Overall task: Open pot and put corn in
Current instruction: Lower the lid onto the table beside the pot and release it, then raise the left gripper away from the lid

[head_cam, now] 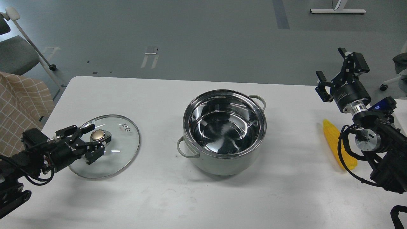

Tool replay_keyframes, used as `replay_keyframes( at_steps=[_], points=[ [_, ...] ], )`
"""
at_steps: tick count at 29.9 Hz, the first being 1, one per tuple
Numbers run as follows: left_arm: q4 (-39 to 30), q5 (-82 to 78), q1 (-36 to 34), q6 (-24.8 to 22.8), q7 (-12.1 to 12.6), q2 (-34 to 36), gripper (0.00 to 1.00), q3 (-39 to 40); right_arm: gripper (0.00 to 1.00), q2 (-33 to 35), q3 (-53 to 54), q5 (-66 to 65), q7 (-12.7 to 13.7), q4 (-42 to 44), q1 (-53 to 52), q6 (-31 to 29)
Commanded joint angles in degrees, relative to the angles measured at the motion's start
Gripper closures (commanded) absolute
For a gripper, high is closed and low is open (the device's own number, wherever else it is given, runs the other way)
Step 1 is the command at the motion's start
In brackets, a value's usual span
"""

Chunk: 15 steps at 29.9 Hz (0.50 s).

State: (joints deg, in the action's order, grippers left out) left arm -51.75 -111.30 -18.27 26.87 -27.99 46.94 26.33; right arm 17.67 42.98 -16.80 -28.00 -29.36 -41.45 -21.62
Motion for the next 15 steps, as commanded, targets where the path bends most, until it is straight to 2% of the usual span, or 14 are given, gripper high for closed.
replay_keyframes(
  at_steps=[1, 9, 15],
  points=[
    [-0.11, 0.12, -0.19, 0.12, -0.01, 0.08, 0.13, 0.21, 0.0, 0.0, 0.0, 0.01, 0.0, 0.0, 0.05, 0.0],
    [-3.79, 4.51, -1.33, 0.29, -0.01, 1.22, 0.04, 0.74, 0.0, 0.0, 0.0, -0.17, 0.0, 0.0, -0.04, 0.0],
    [-8.55, 12.68, -8.0, -0.94, -0.01, 3.42, 0.03, 0.73, 0.0, 0.61, 0.0, -0.17, 0.0, -0.08, -0.13, 0.0]
  ],
)
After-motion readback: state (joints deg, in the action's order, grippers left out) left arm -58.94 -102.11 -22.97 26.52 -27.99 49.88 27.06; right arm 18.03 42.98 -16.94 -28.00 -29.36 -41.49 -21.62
